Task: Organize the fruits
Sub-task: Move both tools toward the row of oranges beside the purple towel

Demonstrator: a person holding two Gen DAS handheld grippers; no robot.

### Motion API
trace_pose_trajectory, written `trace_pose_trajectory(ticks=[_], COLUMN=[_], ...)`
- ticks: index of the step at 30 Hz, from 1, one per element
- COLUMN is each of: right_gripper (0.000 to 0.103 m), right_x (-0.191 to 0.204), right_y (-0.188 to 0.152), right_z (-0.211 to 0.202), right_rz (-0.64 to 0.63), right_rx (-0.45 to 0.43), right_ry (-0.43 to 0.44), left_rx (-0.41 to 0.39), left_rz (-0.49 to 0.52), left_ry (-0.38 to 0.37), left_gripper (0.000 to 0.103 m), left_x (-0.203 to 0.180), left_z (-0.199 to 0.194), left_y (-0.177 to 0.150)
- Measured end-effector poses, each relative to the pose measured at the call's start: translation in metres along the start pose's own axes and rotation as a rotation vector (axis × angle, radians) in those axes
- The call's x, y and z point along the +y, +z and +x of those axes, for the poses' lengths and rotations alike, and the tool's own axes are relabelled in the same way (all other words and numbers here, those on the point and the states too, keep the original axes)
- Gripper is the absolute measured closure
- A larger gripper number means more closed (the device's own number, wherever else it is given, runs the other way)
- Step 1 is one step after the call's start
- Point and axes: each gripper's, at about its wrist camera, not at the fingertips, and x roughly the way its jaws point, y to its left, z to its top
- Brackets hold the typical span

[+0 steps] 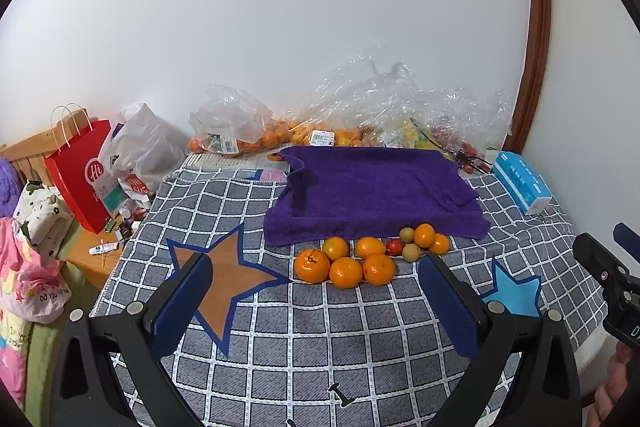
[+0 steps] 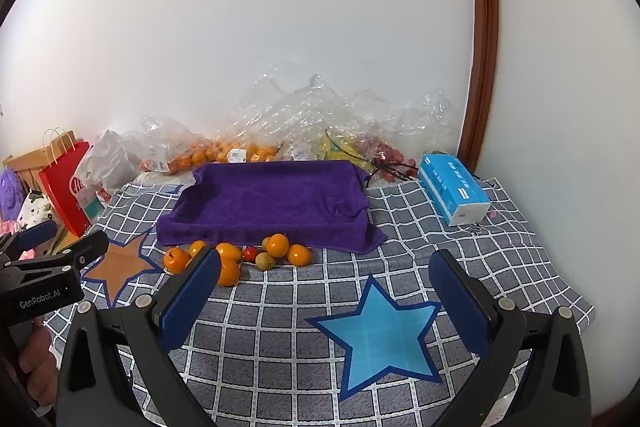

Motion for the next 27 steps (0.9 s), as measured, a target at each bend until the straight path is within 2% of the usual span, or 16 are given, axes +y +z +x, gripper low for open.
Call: trace_pose_trajectory(ticks=[23,27], right_gripper=[0.001,0.001], right_x=[0.005,0.007], right_y=[-0.006,-0.006], right_z=[0.001,0.011], right_rz=[-0.012,-0.009], right_rx=[-0.003,0.024], right_ry=[0.042,0.06], left_rx=[0.011,-0.001], left_rz=[0.01,0.026], left_ry=[0.001,0.002], left_gripper=[0.0,0.0], left_x=[-0.002,-0.001], left_z=[0.003,0.002], left_y=[0.002,0.003])
